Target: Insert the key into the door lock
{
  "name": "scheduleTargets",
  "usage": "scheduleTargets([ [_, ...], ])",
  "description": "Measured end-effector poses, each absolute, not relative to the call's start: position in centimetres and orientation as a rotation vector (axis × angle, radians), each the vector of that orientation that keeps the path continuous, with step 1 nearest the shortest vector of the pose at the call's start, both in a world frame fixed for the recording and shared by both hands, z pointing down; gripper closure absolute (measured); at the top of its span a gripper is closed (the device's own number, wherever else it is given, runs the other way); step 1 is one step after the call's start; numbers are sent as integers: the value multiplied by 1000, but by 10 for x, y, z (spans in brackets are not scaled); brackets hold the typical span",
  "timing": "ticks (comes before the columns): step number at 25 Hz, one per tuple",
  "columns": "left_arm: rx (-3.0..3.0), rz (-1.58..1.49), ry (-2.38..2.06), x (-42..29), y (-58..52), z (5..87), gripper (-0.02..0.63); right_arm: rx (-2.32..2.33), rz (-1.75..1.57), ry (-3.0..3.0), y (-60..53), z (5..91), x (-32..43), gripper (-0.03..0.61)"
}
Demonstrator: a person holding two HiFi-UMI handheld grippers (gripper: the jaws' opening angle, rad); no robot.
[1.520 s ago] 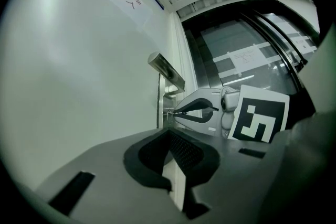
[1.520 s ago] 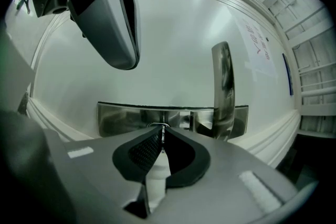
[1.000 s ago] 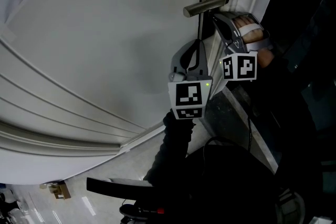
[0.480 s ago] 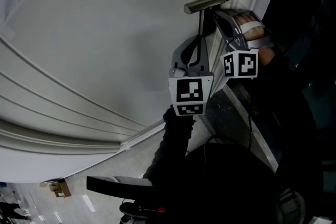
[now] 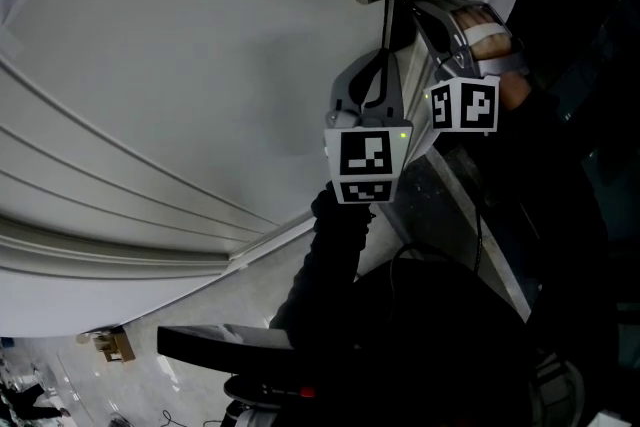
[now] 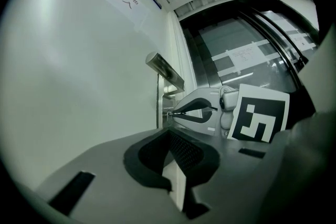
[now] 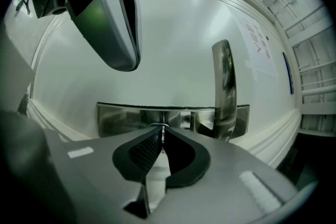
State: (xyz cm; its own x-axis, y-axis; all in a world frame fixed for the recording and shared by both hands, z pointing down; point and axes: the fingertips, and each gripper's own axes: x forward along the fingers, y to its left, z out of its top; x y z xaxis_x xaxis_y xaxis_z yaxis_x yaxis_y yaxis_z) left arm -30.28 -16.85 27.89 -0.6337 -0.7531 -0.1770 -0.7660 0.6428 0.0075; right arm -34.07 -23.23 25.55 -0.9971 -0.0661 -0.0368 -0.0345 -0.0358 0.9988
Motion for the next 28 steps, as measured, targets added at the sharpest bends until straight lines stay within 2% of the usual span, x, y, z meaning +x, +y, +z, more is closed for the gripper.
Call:
scheduleTargets([
  [28,-1264,139,2700,-304,-170,279,612,114,-2247,-2158,-232,255,-341,566],
])
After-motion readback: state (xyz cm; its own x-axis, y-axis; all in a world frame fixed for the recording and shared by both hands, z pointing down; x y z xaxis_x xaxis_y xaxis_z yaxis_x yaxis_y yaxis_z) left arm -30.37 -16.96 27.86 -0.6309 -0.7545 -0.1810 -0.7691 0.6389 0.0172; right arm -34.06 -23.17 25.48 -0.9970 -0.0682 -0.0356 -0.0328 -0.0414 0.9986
